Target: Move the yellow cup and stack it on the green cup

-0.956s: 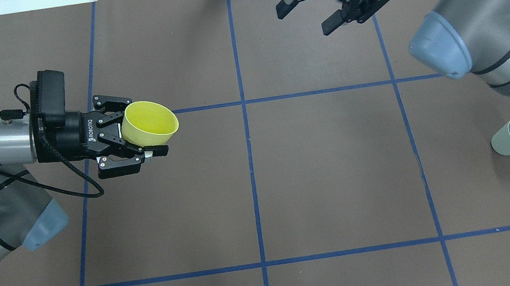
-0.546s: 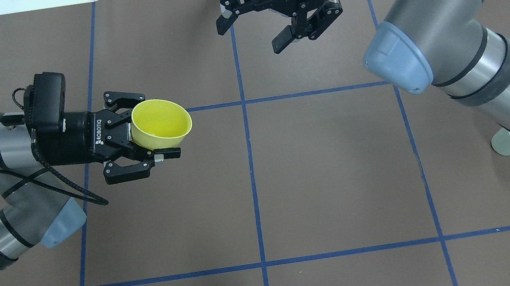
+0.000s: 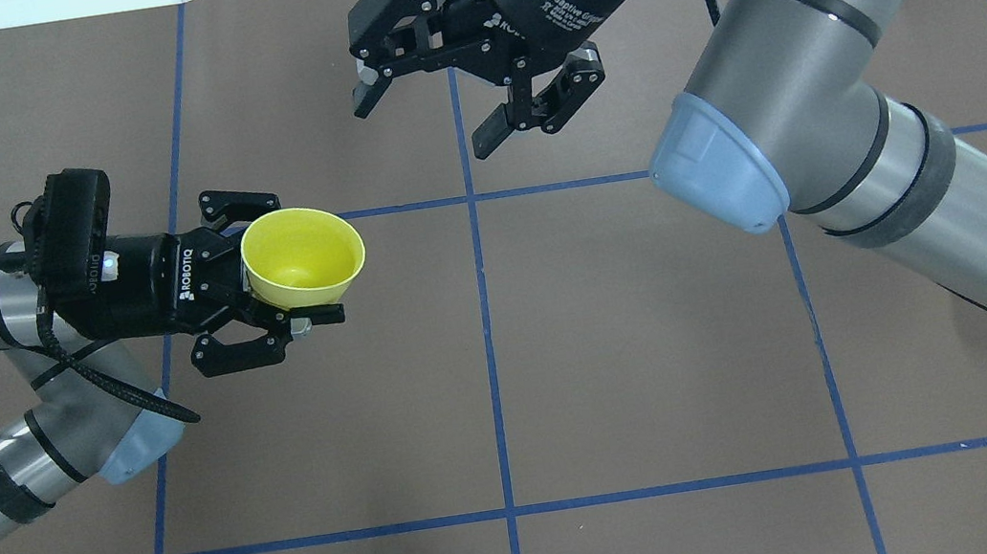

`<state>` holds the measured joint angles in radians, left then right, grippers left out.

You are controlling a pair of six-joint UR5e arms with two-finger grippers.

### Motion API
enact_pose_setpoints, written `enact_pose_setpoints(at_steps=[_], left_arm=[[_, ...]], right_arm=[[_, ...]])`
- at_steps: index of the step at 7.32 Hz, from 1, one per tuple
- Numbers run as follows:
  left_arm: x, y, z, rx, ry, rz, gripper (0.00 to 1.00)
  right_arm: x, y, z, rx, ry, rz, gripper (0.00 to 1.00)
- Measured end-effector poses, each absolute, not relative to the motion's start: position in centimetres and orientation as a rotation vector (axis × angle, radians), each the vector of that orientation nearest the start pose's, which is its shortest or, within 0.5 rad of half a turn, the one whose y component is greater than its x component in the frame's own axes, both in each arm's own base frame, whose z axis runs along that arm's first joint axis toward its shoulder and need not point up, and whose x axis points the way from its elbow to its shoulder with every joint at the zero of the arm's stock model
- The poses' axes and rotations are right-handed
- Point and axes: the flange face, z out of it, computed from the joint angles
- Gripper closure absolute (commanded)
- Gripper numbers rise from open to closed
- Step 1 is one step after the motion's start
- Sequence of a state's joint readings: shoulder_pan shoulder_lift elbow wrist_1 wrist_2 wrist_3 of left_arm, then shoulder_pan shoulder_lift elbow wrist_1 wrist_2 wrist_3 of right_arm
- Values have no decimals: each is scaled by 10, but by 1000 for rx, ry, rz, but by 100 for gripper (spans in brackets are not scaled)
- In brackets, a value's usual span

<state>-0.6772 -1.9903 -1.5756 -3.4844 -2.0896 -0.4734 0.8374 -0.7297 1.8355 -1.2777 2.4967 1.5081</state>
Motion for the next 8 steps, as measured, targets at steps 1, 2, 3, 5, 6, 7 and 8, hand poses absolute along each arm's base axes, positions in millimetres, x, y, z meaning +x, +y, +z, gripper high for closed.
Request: enact_pose_setpoints(at_steps=[1, 2, 3, 5, 6, 7, 8], left_arm=[[362, -386, 257, 1660, 1704, 799, 100], [366, -382, 256, 1668, 1718, 783, 100], [369, -379, 256, 1670, 1725, 774, 100], [370, -379, 256, 1672, 1727, 762, 100], [370, -379, 256, 1672, 1727, 760, 100], [371, -379, 256, 1670, 1727, 758, 100], [371, -379, 257, 1668, 1726, 757, 100]], right_arm=[[-354, -451, 5, -122, -1454, -8, 1], [-367, -445, 2, -118, -1439, 6, 2], [-378, -441, 1, -113, -1423, 24, 3], [-393, -433, 1, -92, -1407, 40, 3], [-397, -428, 0, -88, -1407, 33, 3], [-402, -421, -1, -88, -1407, 24, 3], [-409, -414, 0, -90, -1400, 21, 3]])
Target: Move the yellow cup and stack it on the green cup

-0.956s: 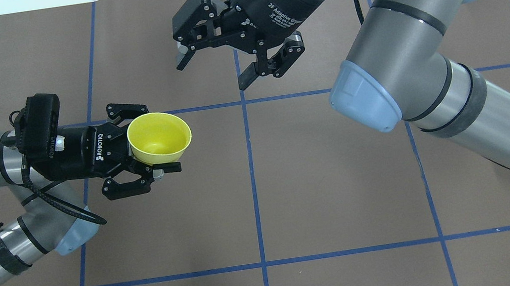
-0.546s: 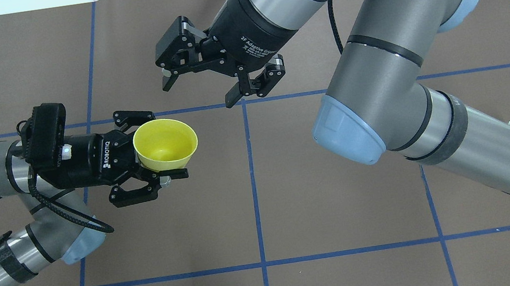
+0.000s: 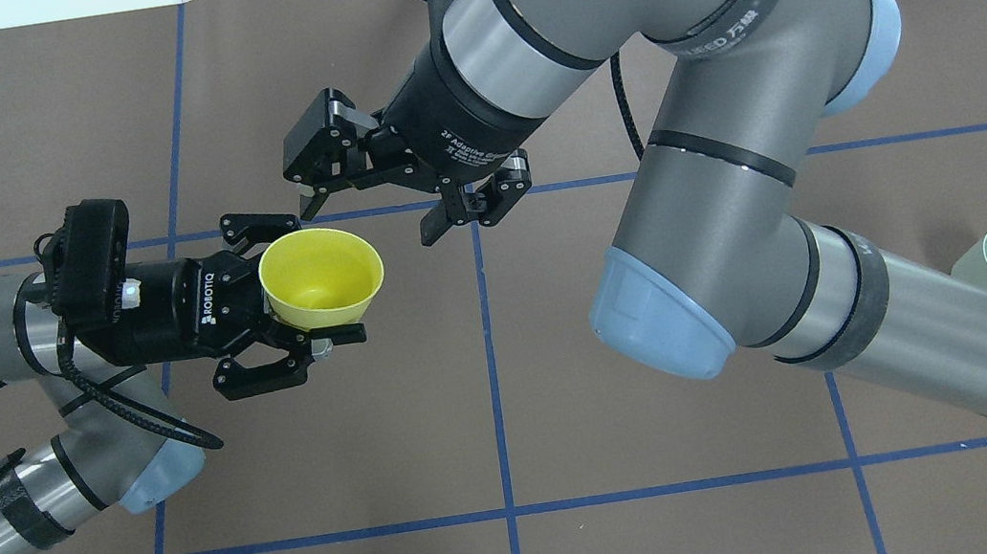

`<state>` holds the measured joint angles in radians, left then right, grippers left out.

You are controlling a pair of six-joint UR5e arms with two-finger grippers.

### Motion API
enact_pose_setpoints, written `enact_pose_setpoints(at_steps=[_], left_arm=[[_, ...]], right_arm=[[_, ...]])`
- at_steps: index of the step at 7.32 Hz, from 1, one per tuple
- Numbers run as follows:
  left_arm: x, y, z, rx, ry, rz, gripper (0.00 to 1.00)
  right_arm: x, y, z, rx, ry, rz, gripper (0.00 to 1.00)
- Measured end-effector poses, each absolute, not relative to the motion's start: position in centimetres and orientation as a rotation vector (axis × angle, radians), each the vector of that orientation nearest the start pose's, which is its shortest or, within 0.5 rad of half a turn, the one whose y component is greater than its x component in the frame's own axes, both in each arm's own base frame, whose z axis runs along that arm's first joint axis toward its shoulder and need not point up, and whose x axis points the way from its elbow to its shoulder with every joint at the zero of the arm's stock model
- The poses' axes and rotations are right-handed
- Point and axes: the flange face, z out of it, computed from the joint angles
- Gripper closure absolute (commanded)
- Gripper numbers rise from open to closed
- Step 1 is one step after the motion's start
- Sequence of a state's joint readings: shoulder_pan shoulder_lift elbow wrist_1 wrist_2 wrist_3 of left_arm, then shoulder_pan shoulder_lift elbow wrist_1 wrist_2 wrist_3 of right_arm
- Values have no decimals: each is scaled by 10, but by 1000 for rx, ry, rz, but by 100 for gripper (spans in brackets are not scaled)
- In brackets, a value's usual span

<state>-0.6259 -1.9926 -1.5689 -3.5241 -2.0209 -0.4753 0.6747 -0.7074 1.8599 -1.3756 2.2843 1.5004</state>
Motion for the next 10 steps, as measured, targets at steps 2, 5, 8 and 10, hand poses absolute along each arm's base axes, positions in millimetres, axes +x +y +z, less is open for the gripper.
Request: enact_pose_setpoints(at_steps=[2, 5, 8, 10], left_arm=[[372, -380, 257, 1668, 1723, 748, 100], [372, -381, 258, 1668, 1722, 744, 100], [373, -380, 258, 1667, 1724, 745, 100], [374, -379, 258, 1664, 1726, 746, 100]], right_arm=[[-419, -399, 0, -94, -1379, 21, 3], [-419, -379, 0, -107, -1347, 29, 14], [-423, -378, 4, -103, -1326, 45, 17], [-426, -379, 7, -100, -1318, 52, 26]])
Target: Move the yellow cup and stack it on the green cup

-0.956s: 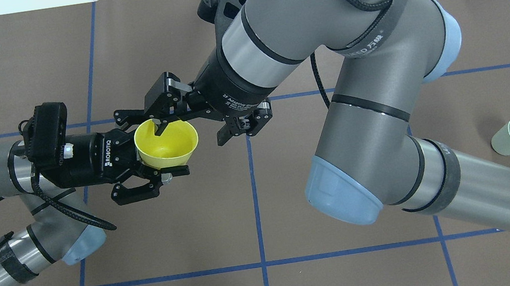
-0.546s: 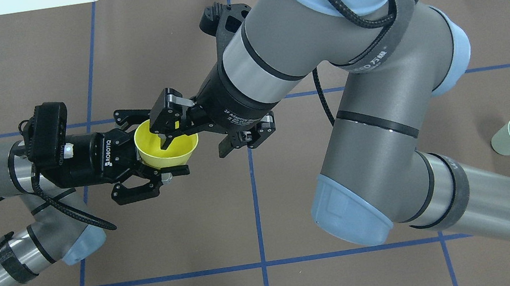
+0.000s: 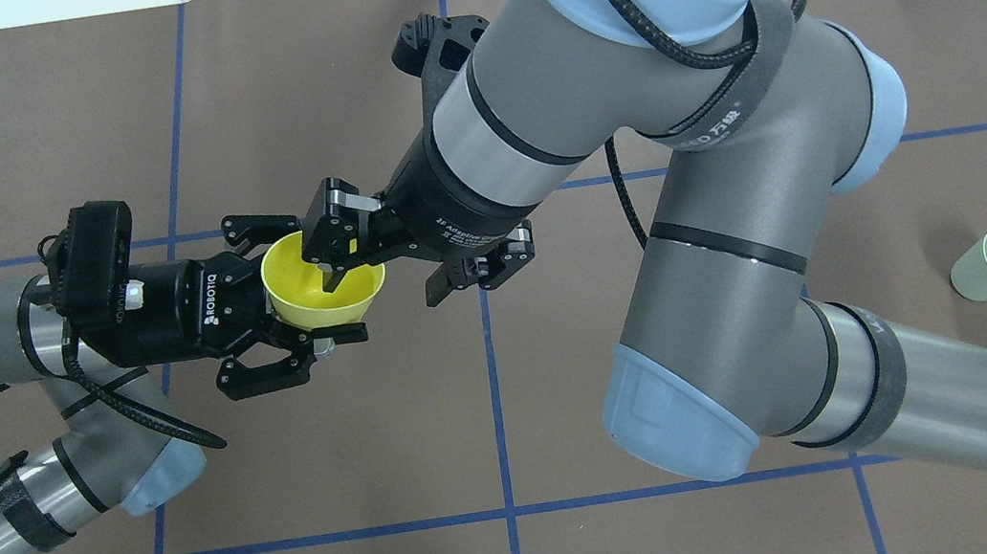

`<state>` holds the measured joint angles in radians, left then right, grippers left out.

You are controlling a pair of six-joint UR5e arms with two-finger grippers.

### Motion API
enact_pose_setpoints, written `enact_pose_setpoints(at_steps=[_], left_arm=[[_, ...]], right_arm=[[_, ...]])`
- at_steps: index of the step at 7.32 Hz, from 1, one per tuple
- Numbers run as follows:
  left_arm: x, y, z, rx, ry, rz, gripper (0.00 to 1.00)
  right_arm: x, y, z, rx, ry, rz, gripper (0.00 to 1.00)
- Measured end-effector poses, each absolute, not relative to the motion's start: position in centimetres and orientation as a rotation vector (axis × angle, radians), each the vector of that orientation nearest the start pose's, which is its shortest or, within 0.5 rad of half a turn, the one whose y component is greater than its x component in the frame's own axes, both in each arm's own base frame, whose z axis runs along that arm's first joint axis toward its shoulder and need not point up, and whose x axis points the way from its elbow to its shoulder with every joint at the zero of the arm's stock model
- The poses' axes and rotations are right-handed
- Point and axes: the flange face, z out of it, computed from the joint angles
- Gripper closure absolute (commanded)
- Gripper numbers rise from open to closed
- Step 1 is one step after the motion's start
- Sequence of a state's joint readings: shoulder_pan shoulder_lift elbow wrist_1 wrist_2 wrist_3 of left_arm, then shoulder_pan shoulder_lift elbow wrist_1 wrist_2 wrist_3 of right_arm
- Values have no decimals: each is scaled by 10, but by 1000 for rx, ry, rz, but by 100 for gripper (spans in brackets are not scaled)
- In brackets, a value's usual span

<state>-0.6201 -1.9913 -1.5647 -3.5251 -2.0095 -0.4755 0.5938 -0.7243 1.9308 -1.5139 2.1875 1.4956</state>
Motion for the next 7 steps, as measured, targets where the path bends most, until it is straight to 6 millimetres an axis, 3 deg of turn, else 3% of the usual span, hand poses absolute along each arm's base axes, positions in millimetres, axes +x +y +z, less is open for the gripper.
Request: enact_pose_setpoints(at_steps=[1, 4, 5, 7], left_arm=[[374, -378, 258, 1663, 1728, 747, 100], [376, -376, 259, 1658, 1732, 749, 100], [377, -376, 259, 1656, 1732, 750, 100], [377, -376, 261, 1655, 1731, 751, 100]], right_arm=[[-429, -379, 9, -94, -1313, 57, 30], [-435, -376, 9, -88, -1309, 59, 71], [-435, -375, 9, -87, -1310, 58, 77], [-435, -376, 9, -87, -1309, 59, 77]])
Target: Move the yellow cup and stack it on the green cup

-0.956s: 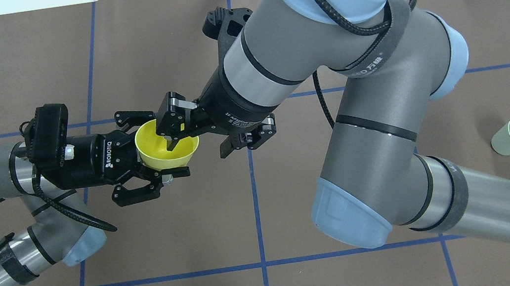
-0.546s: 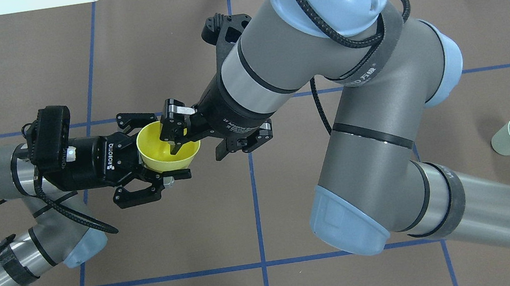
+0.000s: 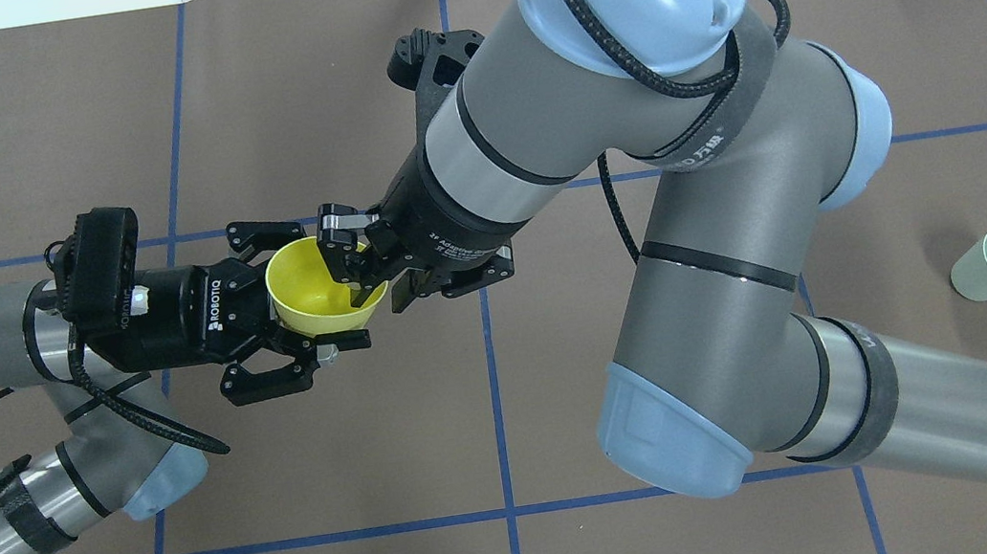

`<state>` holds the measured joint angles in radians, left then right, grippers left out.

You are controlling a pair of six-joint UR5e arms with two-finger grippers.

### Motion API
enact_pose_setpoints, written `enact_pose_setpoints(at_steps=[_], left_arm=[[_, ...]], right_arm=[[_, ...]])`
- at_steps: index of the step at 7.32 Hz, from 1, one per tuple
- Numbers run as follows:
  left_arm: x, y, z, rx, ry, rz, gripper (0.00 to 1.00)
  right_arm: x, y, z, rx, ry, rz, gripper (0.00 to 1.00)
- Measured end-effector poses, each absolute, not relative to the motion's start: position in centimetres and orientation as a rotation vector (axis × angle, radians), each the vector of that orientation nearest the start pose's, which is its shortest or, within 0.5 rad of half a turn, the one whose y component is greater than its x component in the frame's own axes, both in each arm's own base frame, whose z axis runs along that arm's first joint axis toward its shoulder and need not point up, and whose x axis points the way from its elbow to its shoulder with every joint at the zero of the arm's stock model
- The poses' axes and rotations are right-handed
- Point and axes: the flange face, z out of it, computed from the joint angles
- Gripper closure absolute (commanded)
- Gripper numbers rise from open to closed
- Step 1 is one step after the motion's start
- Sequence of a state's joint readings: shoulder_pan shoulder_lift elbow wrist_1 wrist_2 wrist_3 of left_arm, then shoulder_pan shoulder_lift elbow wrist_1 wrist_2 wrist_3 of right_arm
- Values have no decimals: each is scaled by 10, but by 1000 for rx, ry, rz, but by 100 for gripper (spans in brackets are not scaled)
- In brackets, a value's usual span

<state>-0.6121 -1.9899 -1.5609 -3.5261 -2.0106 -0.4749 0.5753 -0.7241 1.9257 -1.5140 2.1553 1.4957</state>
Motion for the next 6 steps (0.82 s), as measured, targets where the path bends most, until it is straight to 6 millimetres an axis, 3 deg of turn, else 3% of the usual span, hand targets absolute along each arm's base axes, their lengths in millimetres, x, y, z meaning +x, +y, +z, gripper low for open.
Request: enact_pose_setpoints(at_steps=[2, 3, 4, 6], left_arm=[[378, -376, 261, 1653, 1732, 752, 100], [378, -376, 261, 1652, 1733, 752, 100], [378, -375, 261, 1652, 1733, 752, 99], [379, -374, 261, 1650, 1736, 754, 58]], right_arm=[[-437, -377, 10, -90, -1305, 61, 77], [-439, -378, 11, -91, -1302, 62, 95], [-439, -378, 11, -91, -1301, 62, 100], [-438, -378, 9, -90, -1304, 62, 100]])
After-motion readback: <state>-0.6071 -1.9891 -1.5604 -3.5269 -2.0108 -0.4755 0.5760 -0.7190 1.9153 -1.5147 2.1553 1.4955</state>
